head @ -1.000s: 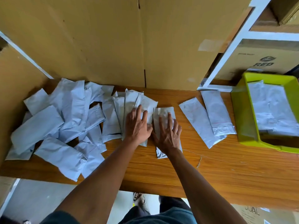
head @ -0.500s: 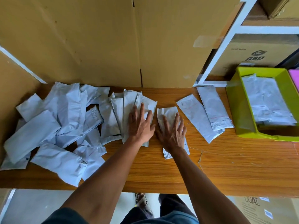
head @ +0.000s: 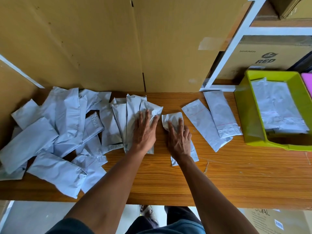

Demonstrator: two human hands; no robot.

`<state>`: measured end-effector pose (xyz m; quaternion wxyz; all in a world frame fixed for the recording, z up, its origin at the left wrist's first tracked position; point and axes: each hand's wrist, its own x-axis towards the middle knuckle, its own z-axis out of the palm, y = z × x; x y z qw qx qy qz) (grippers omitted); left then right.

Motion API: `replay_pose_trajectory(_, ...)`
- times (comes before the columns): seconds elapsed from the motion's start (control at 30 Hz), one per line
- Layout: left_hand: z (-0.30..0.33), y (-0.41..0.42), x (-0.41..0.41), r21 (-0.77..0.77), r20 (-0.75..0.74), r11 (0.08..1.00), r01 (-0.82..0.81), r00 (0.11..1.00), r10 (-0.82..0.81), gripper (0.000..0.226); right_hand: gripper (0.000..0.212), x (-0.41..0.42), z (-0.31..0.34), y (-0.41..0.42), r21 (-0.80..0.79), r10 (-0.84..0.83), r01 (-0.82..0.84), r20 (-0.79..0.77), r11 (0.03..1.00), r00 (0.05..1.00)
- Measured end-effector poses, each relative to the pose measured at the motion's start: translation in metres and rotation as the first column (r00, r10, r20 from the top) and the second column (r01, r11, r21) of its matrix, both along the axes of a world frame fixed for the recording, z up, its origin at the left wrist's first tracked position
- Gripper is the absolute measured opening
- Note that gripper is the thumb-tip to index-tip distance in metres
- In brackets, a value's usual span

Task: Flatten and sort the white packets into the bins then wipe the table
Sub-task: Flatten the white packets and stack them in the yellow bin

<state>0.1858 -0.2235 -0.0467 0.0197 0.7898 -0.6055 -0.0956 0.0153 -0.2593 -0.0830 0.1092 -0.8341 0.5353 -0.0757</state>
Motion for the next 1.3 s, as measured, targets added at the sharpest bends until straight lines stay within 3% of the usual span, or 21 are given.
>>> replay_pose_trajectory(0.5, 0.031, 0.014, -0.009, -0.070, -0.045, 0.997, 0.022, 0.999, -0.026, 0.087, 0.055, -0.007, 0.035, 0.007, -0.028, -0.043, 0.045, 0.054, 0.999, 0.998)
replay_pose_trajectory(0.77, 0.080, 0.024, -0.037, -0.242, -0.022, 0.963, 0.115, 0.992, -0.124, 0.083, 0.053, -0.033, 0.084, 0.028, -0.153, -0.097, 0.112, 0.103, 0.982, 0.990)
replay_pose_trajectory(1.0, 0.132, 0.019, -0.091, -0.416, -0.034, 0.890, 0.189, 0.974, -0.223, 0.079, 0.051, -0.082, 0.141, 0.034, -0.306, -0.221, 0.254, 0.139, 0.918, 0.965)
replay_pose_trajectory(1.3, 0.173, 0.011, -0.183, -0.464, -0.013, 0.826, 0.319, 0.930, -0.367, 0.081, 0.053, -0.174, 0.182, 0.026, -0.396, -0.333, 0.347, 0.105, 0.850, 0.937)
